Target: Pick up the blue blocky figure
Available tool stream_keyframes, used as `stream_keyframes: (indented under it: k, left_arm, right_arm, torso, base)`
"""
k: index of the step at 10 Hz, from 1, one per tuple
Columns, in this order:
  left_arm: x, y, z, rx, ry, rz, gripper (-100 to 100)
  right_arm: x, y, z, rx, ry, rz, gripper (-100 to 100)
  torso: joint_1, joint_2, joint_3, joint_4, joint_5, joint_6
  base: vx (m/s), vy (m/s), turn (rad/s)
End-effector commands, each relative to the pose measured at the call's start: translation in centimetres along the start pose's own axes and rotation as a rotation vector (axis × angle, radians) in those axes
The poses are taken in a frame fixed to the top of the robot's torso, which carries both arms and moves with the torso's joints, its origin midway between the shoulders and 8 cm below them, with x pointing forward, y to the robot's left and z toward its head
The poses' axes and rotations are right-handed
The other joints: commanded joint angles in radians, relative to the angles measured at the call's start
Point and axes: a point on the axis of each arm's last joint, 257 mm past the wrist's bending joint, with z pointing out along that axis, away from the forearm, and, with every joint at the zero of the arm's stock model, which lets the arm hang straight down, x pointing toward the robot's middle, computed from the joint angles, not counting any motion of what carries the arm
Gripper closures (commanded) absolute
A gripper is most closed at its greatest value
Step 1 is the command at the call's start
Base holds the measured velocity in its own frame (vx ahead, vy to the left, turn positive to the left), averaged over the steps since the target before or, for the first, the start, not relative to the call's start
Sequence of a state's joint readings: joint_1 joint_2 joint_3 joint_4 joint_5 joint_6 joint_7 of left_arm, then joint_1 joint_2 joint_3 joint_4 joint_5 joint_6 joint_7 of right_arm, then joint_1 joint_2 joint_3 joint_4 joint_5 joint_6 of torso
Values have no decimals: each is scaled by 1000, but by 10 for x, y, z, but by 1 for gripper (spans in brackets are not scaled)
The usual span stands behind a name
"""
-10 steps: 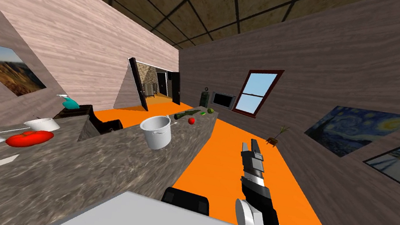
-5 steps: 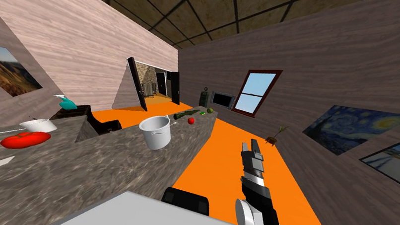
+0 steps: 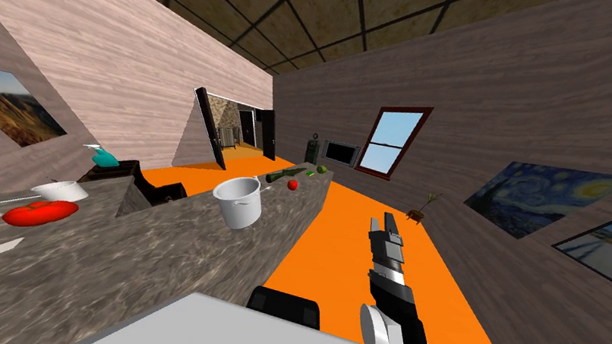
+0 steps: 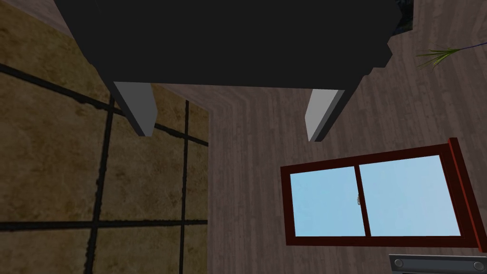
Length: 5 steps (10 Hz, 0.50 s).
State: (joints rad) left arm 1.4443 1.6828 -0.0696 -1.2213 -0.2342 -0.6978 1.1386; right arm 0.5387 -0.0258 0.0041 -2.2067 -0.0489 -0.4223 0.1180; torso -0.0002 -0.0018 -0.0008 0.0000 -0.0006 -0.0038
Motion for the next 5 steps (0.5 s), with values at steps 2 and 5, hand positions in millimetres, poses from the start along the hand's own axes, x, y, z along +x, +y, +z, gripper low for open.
stream_keyframes:
  k: [2,5]
  left_arm:
    - [-16,-9,-14,-2,2,4,100]
    - [-20,-14,-19,-1,1,8,100]
  right_arm:
    - [0,0,0,0,0,0,0]
    - [0,0,0,0,0,0,0]
  torso:
    - [-1,-1,0,0,-1,0]
    - [-1,1,0,0,-1,0]
  base:
    - [8,-10,30]
    - [-8,-4,17]
